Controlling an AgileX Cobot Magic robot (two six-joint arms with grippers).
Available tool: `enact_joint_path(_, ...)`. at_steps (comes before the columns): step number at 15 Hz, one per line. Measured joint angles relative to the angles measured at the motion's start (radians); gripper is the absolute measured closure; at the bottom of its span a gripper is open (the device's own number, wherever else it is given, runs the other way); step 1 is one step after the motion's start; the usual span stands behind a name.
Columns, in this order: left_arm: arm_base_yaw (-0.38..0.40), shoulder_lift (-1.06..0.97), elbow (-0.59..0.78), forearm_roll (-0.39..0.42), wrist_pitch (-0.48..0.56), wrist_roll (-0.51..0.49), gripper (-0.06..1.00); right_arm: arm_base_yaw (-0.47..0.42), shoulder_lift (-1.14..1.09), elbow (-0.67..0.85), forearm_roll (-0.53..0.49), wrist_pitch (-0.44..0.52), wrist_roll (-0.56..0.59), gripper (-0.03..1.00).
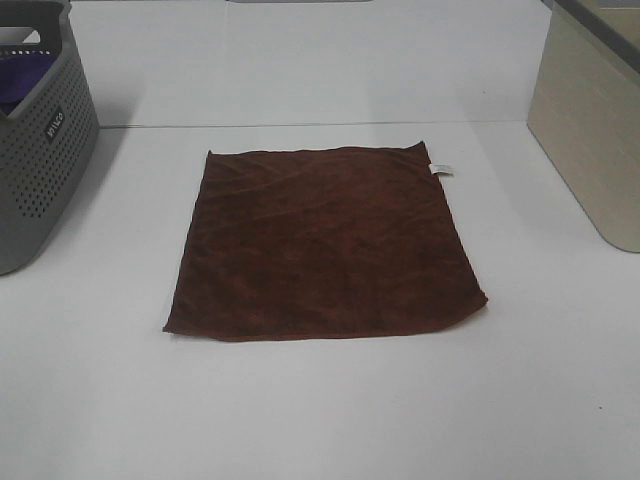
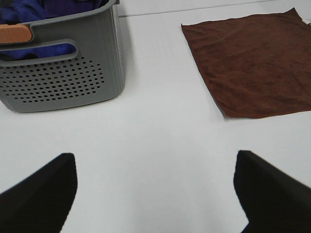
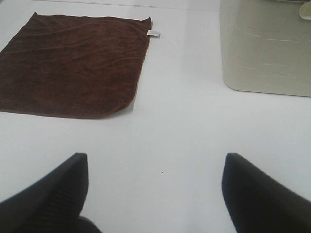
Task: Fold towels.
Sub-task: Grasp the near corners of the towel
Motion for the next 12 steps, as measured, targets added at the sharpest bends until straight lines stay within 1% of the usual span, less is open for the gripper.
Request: enact_joint_path(12, 0.0, 0.0, 0.0, 0.0, 0.0, 0.0, 0.13, 0.0, 0.0, 0.0, 0.0, 0.0, 0.0, 0.23)
